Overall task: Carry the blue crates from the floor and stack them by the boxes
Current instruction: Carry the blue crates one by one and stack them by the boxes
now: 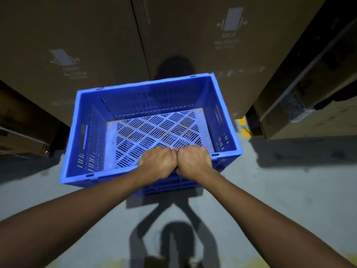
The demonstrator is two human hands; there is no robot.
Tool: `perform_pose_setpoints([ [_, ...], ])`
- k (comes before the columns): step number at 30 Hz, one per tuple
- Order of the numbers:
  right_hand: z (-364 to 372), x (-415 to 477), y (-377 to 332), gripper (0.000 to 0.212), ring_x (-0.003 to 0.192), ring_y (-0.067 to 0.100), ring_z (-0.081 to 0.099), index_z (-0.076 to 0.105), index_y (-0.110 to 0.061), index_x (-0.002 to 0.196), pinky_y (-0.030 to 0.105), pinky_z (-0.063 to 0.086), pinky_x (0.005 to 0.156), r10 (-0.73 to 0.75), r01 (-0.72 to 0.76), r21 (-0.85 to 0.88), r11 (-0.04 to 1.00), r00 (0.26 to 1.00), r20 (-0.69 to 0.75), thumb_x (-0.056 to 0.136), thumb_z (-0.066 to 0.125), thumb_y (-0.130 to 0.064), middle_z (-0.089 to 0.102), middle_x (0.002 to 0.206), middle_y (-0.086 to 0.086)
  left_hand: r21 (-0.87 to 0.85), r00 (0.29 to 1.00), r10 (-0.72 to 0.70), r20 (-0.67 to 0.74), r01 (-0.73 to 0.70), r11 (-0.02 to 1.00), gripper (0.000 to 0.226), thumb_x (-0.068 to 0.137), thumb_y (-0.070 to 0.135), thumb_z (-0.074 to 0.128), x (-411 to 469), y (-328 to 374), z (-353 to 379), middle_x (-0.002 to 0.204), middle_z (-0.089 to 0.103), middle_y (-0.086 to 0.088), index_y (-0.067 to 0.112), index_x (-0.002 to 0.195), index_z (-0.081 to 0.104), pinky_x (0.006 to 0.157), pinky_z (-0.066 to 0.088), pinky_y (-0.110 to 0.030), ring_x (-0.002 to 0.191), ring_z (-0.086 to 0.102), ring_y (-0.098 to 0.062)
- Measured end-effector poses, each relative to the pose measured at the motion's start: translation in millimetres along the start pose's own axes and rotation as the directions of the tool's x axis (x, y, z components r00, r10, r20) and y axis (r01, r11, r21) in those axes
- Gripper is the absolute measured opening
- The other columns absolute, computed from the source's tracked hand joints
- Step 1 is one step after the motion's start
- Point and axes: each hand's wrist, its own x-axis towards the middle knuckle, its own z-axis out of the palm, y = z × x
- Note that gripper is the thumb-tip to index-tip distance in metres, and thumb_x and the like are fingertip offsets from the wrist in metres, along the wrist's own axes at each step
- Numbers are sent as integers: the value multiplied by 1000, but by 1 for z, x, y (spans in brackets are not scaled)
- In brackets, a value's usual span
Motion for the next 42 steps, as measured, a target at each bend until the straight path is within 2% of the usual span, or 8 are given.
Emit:
perform_pose_setpoints([
  [6,-17,-10,68,51,107,29,64,61,-19,112,38,49,85,-84,90,-35,995,985,150,75,73,-51,69,113,8,-42,994,90,-69,-93,995,53,103,39,21,12,51,3,111,67,-19,12,104,66,86,48,-45,104,62,-39],
  [14,-12,-16,108,28,88,34,66,65,-15,95,34,34,63,-177,181,-206,962,984,37,86,58,-41,72,96,9,-111,997,74,29,-70,991,51,102,38,22,36,92,6,112,65,-18,9,100,64,83,44,-42,103,59,-36],
  [18,-4,-13,110,14,83,34,67,61,-20,84,33,34,62,-163,162,-183,970,987,9,85,54,-32,72,89,8,-37,998,31,-46,-33,999,53,101,39,22,42,94,18,106,68,-15,12,99,68,83,44,-40,100,62,-35],
  [24,-4,-13,106,14,51,27,64,66,-17,63,28,45,46,-133,118,-207,971,990,-57,60,77,-25,65,56,5,-3,996,25,-81,-25,1000,54,100,39,21,40,94,20,100,71,-11,15,96,70,83,45,-40,95,65,-33],
  [30,-8,-17,100,19,90,33,68,67,-16,95,35,50,72,-89,90,-205,975,996,10,86,55,-28,73,95,9,-53,990,41,-136,-49,997,50,102,34,23,26,94,8,111,69,-15,11,105,68,91,46,-42,105,63,-36],
  [36,-16,-34,73,46,111,27,57,62,-20,115,38,50,85,-31,33,-12,999,995,94,76,74,-41,64,116,5,-7,995,-48,-88,48,999,63,100,54,19,-10,65,5,129,55,-20,8,125,54,96,40,-51,120,48,-39],
  [39,-29,-49,45,55,122,25,49,59,-18,127,39,48,94,-107,107,45,993,994,-11,79,73,-40,58,128,4,67,990,-12,-141,22,998,73,96,65,14,-44,16,-9,153,30,-20,13,143,37,111,24,-58,142,23,-40],
  [42,-59,-63,4,62,132,26,42,52,-14,138,43,45,101,-140,152,45,987,969,-204,85,69,-42,51,141,6,52,961,-9,-276,25,998,74,95,65,16,-83,-32,-38,160,14,-16,16,149,29,117,15,-56,148,8,-35],
])
